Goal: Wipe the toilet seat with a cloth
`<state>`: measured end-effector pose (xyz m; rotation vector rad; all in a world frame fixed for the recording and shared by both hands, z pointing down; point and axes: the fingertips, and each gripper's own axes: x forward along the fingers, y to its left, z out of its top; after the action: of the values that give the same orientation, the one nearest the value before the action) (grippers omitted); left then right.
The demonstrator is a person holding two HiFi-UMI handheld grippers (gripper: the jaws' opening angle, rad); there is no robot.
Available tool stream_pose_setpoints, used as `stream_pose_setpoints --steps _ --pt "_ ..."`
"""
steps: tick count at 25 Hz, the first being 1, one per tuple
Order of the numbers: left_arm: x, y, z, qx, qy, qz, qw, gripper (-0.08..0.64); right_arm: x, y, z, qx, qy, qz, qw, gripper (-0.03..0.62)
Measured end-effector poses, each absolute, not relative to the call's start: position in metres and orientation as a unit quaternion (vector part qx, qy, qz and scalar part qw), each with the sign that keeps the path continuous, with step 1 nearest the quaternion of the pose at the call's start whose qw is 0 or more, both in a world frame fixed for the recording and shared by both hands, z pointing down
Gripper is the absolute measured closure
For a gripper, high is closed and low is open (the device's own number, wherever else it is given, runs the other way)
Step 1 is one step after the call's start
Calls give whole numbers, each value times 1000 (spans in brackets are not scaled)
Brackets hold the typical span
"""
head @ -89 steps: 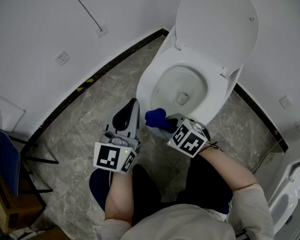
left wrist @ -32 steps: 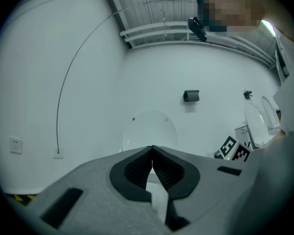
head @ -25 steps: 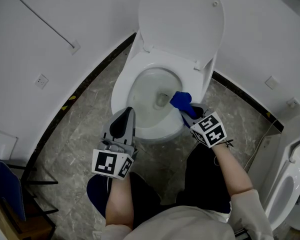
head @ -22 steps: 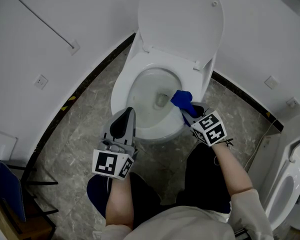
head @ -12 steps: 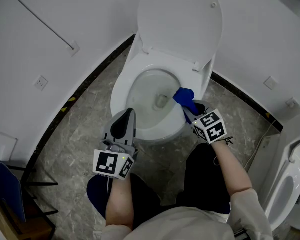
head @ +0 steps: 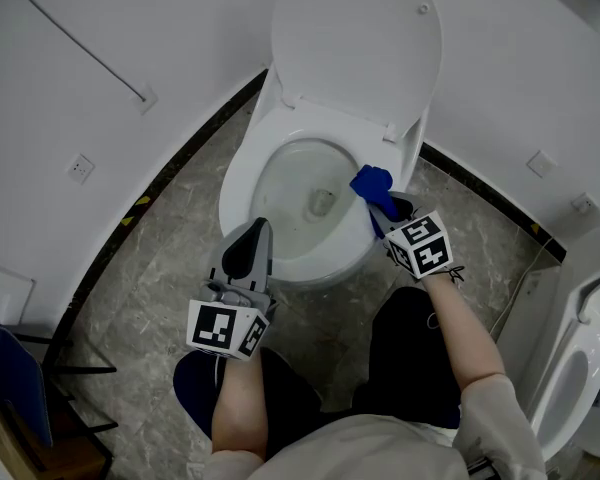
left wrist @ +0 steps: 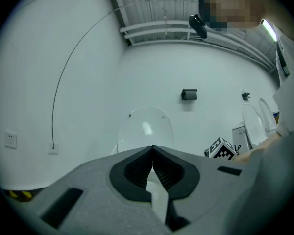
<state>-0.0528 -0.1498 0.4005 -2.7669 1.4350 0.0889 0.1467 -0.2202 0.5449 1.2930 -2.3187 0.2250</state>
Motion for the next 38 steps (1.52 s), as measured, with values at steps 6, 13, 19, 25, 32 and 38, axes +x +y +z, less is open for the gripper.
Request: stream_pose_setpoints --steps 6,13,19,25,32,38 --pt "-52 -150 403 -888 459 27 9 552 157 -235 544 480 -841 87 236 529" --pt "-52 -148 402 -890 455 29 9 552 165 -250 544 490 -833 86 242 529" --pt "-51 -149 402 -892 451 29 7 552 173 -264 543 496 -828 91 245 529" --pt "-48 -149 402 -893 449 28 7 552 181 -277 541 504 -823 94 244 529" --pt "-51 -151 407 -892 450 25 3 552 184 -290 540 512 -817 92 250 529" --pt "-47 -152 408 -894 447 24 3 552 188 -303 540 521 -811 97 249 529"
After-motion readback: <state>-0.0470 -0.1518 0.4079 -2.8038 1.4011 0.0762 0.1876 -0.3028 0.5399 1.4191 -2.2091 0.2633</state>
